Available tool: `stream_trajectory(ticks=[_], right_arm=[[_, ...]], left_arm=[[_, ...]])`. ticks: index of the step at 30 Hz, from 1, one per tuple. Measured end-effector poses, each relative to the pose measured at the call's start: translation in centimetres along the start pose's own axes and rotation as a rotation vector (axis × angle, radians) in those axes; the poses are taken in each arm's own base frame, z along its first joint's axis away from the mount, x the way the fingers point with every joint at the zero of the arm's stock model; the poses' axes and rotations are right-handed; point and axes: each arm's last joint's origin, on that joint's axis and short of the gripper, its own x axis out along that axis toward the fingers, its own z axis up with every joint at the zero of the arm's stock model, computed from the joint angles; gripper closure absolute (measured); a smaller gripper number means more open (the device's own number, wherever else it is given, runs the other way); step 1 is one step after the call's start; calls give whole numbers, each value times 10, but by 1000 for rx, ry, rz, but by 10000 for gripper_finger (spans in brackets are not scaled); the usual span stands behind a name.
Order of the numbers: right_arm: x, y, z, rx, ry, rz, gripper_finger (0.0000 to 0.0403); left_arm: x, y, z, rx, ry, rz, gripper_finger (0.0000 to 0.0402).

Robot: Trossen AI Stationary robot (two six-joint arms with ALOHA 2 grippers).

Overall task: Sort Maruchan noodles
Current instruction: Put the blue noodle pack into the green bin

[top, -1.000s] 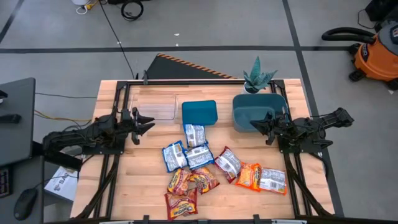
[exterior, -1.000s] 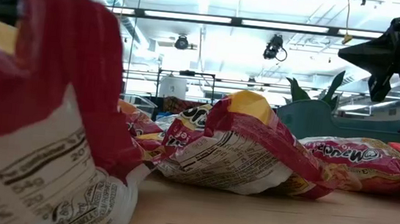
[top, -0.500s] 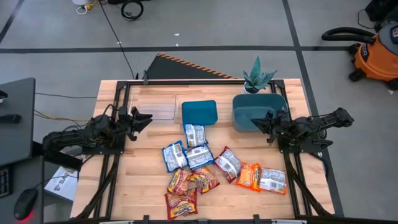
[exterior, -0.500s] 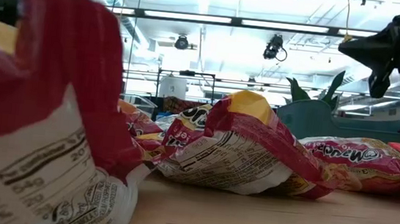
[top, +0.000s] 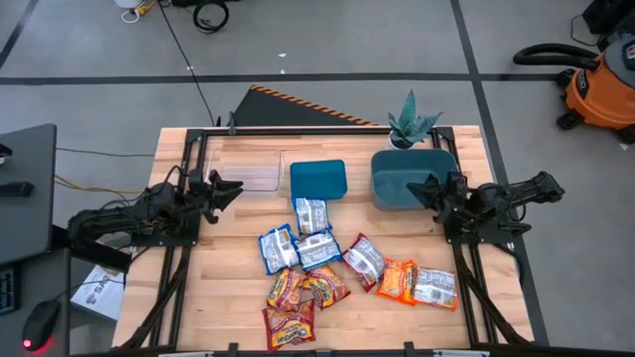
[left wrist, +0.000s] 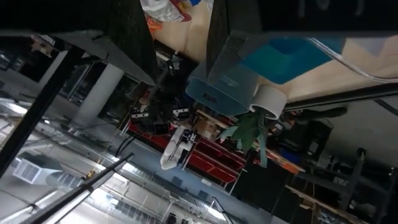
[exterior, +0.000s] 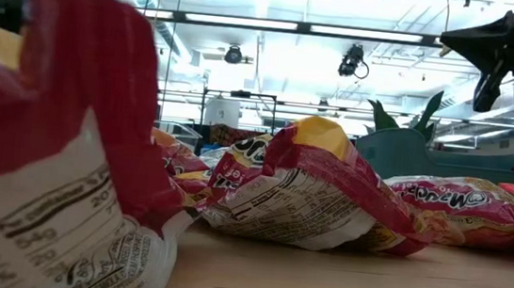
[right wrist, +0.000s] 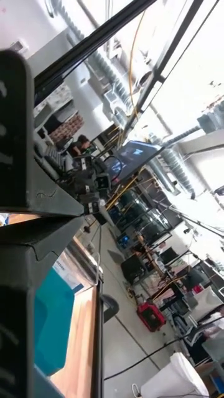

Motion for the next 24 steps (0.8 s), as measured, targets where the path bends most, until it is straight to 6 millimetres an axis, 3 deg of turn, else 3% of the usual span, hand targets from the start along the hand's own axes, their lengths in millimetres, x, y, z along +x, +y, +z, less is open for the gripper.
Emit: stream_trajectory(ticks=[17, 24], right_arm=[[0, 1, 0, -26, 7, 32, 384], [0, 2, 1, -75, 0, 36, 384]], left_arm=[[0, -3, 8, 301, -97, 11, 260], [0, 0, 3, 365, -45, 31, 260]])
